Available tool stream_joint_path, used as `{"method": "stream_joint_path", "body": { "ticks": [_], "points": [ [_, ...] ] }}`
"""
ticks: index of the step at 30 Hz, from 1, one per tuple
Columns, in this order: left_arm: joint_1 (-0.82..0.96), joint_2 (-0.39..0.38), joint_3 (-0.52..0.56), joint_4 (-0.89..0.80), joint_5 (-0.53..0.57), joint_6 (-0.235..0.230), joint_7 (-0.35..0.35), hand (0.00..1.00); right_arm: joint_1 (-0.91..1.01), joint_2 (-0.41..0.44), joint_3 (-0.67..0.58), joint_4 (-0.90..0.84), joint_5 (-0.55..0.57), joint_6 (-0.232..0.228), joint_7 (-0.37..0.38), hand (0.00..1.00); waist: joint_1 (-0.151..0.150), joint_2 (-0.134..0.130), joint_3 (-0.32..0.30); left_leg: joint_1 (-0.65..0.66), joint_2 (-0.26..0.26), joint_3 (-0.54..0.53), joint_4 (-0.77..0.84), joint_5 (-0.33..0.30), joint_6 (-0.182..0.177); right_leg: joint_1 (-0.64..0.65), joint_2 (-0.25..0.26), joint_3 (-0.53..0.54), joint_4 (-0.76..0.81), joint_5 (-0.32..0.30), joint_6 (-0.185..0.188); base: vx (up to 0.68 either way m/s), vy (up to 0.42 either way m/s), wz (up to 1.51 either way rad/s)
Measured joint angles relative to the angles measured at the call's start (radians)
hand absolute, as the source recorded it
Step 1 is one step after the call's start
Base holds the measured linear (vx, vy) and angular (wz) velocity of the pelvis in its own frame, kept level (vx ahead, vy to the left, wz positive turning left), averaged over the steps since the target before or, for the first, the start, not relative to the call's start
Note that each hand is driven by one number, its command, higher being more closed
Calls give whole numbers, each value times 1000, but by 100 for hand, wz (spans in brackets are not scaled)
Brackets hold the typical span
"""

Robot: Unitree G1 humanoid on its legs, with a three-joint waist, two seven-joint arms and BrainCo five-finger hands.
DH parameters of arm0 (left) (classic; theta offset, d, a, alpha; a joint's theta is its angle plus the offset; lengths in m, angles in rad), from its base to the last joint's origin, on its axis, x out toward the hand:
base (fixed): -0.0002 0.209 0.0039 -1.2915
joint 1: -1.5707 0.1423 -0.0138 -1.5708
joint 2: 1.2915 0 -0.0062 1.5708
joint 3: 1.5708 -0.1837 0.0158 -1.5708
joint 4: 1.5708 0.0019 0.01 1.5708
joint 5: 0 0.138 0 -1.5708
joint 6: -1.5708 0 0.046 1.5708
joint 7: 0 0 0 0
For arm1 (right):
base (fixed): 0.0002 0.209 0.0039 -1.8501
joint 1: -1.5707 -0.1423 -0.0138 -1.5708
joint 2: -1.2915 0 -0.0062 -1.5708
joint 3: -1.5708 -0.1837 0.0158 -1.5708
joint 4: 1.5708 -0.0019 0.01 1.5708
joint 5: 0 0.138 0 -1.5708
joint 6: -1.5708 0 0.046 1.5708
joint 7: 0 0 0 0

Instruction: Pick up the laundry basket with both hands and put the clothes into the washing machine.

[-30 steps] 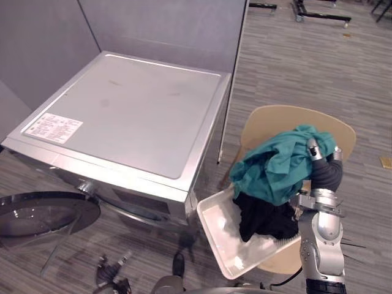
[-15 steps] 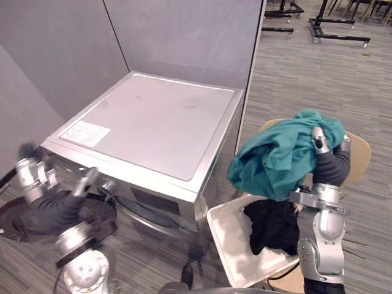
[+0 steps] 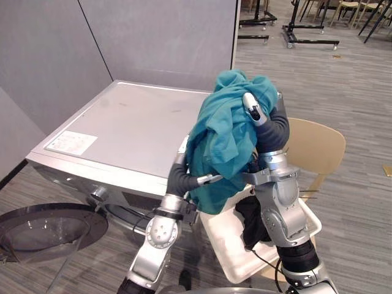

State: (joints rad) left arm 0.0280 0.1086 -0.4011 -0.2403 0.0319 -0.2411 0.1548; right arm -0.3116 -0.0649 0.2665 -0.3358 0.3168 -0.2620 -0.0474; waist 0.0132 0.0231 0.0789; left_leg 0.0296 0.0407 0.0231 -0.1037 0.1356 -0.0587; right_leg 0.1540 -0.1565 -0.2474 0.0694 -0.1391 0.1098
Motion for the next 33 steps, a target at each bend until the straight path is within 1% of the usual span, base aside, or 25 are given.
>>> {"method": "stream_joint_path", "body": {
  "ticks": [1,2,5,7,13,14,20,23,26,28,29,31,33],
  "points": [
    [-21,1,-9,18,18,2,0,0,-23,0,17,1,13,-1,3,100,-1,0,0,0,3,8,0,0,0,-3,2,8,-3,8,-3,-15,-13,-22],
    [-36,3,-19,30,22,3,1,100,-34,0,25,1,21,-1,3,100,-2,-1,0,-1,3,9,0,0,0,-3,3,8,-4,8,-3,-8,-13,-12],
    [-116,6,-63,97,62,20,3,100,-65,1,54,1,59,-4,4,100,-11,-6,-2,0,4,9,0,4,1,-4,4,9,-2,9,-4,0,0,0],
    [-142,8,-79,107,85,26,11,100,-75,3,83,1,90,-6,5,100,-25,-8,-3,-3,9,9,0,6,-3,-8,9,12,-2,11,-7,-35,-25,-3],
    [-173,13,-79,120,87,28,58,100,-75,4,95,1,114,-24,4,100,-30,-11,-5,-13,28,19,-1,15,-10,-30,27,31,-2,17,-17,-51,-27,-8],
    [-173,13,-78,120,84,28,68,100,-75,4,95,1,113,-26,4,0,-30,-12,-6,-15,31,22,-1,16,-11,-34,29,34,-2,19,-19,-55,-17,-11],
    [-171,13,-56,119,48,28,75,100,-36,3,75,13,71,-26,1,0,-29,-18,-10,-16,36,37,-1,17,-11,-41,33,52,-7,26,-19,-40,-9,-8],
    [-139,12,-10,102,38,28,90,100,18,-2,27,13,25,-26,-8,0,-28,-23,-12,-17,38,51,-1,17,-11,-46,34,63,-13,34,-19,-15,-4,-14],
    [-91,12,39,53,38,28,91,100,74,-16,-59,10,-14,-25,-20,0,-29,-27,-13,-17,40,61,-1,16,-11,-48,35,73,-22,39,-17,-15,-7,-10],
    [-48,13,62,2,37,26,91,100,119,-33,-132,-16,-66,-24,-38,0,-29,-28,-14,-17,43,71,-1,16,-12,-53,38,84,-24,42,-19,-13,-10,-10],
    [-39,13,64,-8,37,26,91,100,132,-33,-152,-26,-78,-24,-40,0,-29,-29,-14,-17,43,72,-1,16,-12,-53,39,85,-25,43,-19,-9,-12,-11],
    [0,10,84,-52,36,19,90,100,177,-33,-237,-68,-143,-24,-64,0,-31,-33,-16,-17,48,84,-1,16,-12,-53,43,93,-39,55,-21,-7,-11,-13],
    [20,9,107,-73,27,17,90,100,208,-33,-304,-93,-172,-25,-83,0,-35,-35,-17,-17,49,90,-1,15,-12,-54,44,101,-45,58,-21,-11,-9,-13]
  ]
}}
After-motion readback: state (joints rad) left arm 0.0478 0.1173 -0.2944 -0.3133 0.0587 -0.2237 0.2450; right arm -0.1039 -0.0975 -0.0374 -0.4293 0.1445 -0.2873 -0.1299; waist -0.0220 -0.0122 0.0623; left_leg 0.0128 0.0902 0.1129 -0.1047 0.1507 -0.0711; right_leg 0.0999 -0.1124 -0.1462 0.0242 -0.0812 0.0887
